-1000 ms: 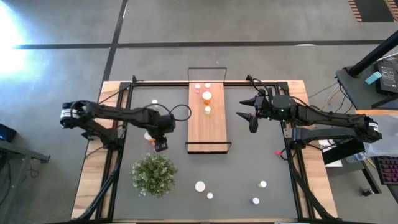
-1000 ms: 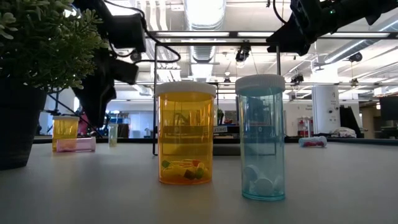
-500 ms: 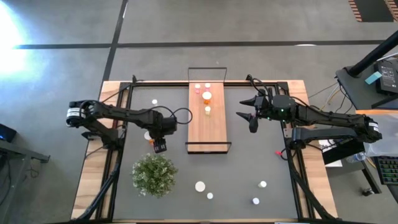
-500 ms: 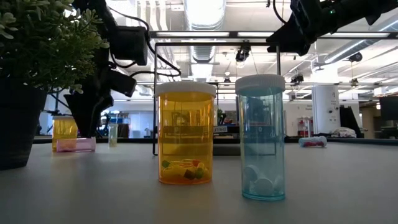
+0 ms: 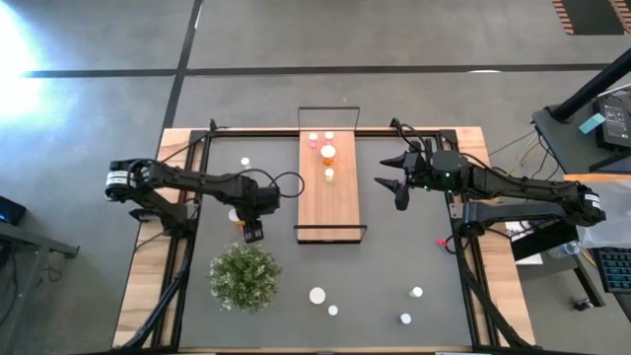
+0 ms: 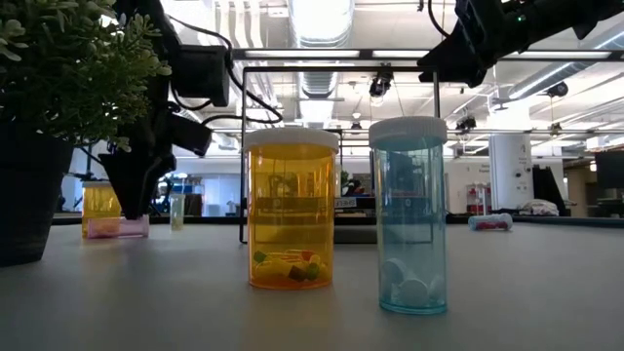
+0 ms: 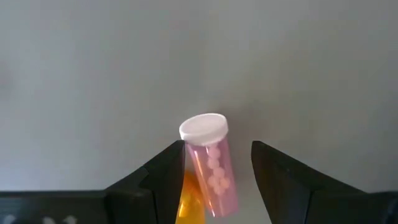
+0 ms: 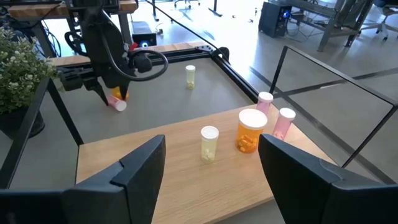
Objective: Pick and place medicine bottles onto shelf by color
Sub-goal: Put the pink pill bottle on the shelf aligned with the other pink pill bottles
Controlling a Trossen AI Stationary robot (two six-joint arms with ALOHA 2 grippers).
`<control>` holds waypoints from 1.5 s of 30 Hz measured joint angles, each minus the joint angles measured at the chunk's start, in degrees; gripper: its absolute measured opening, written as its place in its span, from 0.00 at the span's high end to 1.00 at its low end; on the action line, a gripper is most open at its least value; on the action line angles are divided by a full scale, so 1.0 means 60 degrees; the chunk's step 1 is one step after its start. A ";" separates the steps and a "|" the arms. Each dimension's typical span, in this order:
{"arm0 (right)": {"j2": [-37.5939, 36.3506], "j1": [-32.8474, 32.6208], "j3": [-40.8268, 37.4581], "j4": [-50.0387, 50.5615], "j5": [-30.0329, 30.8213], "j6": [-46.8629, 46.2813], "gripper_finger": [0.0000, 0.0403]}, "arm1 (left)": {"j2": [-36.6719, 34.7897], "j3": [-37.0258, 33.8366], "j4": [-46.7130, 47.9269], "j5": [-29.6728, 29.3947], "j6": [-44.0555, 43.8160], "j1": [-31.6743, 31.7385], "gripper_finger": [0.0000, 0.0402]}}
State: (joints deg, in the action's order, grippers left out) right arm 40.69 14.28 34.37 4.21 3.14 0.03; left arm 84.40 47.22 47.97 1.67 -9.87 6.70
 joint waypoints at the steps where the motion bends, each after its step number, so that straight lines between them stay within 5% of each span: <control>1: 0.0000 0.0000 0.0000 0.0000 0.0000 0.0000 0.38 | 0.0000 -0.0062 -0.0063 0.0000 0.0000 0.0000 0.58; 38: 0.0000 0.0000 0.0004 0.0000 0.0000 0.0000 0.38 | 0.0852 -0.0110 -0.0598 0.0176 0.0029 -0.0004 0.58; 45: 0.0002 0.0000 0.0003 0.0001 0.0000 0.0000 0.38 | 0.0834 -0.0011 -0.0720 0.0329 -0.0004 -0.0007 0.67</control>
State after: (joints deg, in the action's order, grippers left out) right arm 40.70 14.28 34.39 4.21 3.14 0.03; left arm 89.41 47.16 43.65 3.64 -9.89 6.66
